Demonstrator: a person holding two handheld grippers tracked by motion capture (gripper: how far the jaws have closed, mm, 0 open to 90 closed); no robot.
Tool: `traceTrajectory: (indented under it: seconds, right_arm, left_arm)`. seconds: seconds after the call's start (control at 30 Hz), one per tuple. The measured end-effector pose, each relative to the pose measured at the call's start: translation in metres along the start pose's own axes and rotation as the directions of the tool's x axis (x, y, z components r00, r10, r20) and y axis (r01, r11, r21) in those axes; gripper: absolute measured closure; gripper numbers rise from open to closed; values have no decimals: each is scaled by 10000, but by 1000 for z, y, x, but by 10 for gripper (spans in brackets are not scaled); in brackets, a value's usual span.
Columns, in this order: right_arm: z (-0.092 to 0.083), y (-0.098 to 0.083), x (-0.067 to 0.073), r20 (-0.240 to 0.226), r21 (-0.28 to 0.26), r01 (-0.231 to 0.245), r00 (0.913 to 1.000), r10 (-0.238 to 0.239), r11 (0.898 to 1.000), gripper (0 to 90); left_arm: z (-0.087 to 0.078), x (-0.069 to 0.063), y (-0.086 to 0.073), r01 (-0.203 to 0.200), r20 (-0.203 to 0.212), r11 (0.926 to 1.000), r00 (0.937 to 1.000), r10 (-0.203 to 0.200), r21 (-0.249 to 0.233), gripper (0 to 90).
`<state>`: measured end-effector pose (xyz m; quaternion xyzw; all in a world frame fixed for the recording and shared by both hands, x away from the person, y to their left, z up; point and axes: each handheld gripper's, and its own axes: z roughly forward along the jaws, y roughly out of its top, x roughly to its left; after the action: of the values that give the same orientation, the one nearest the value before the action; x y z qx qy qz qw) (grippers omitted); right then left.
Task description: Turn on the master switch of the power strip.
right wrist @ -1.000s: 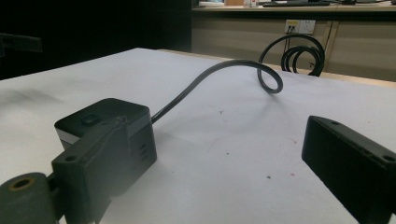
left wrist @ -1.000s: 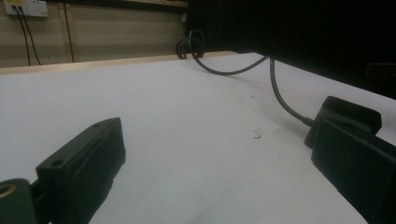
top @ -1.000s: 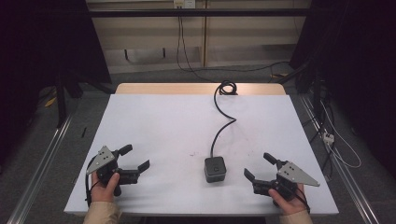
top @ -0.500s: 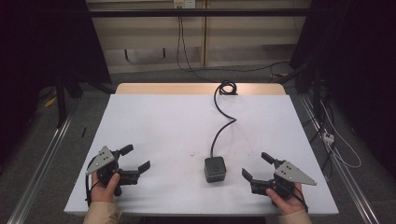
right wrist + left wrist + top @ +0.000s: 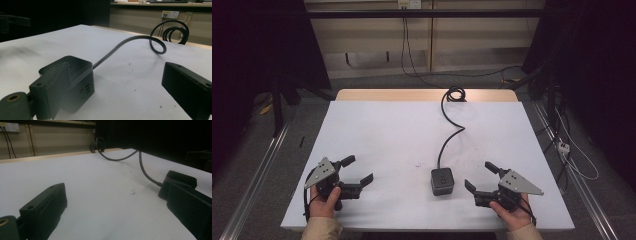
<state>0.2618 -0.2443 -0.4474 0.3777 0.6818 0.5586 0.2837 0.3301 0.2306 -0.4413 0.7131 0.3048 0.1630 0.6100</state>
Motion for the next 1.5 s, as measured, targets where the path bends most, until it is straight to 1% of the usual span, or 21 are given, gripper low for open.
traceTrajectory:
  seconds: [0.03, 0.17, 0.27, 0.4, 0.47, 0.53, 0.83, 1.03, 1.5]
  right_arm:
    - [1, 0, 1, -44, 22, -56, 10000, 57, 10000, 79]
    - [7, 2, 4, -219, 128, 65, 9997, -63, 9999, 89]
    - [11, 3, 5, -375, 152, 41, 9993, -35, 9999, 103]
    - [13, 6, 7, -422, 143, 25, 9991, -18, 9999, 117]
    - [15, 7, 8, -390, 166, 109, 9992, -103, 9998, 122]
    - [16, 7, 8, -457, 191, 111, 9989, -102, 9998, 139]
    - [23, 9, 9, -578, 261, -21, 9983, 36, 9997, 175]
    - [24, 10, 10, -661, 288, -116, 9977, 134, 9995, 196]
    - [28, 15, 12, -958, 338, -202, 9951, 233, 9992, 292]
  left_arm:
    - [0, 0, 0, -30, 14, 10000, 10000, 30, 25, 25]
    - [-1, 0, -1, 22, -11, 10000, 10000, -22, 4, 26]
    - [-2, 0, -1, -18, -3, 10000, 10000, 18, -9, 26]
    - [-2, 0, 0, -64, -10, 10000, 10000, 64, -7, 26]
    - [-2, 0, 0, -71, -2, 10000, 10000, 71, 1, 26]
    - [-1, 0, 0, -48, 11, 10000, 10000, 48, 6, 26]
    - [1, -1, -1, -8, 58, 10000, 10000, 8, 14, 26]
    - [1, 0, -1, -69, 86, 9999, 9999, 69, 74, 26]
    - [1, -1, -1, -153, 75, 9999, 9999, 152, 52, 26]
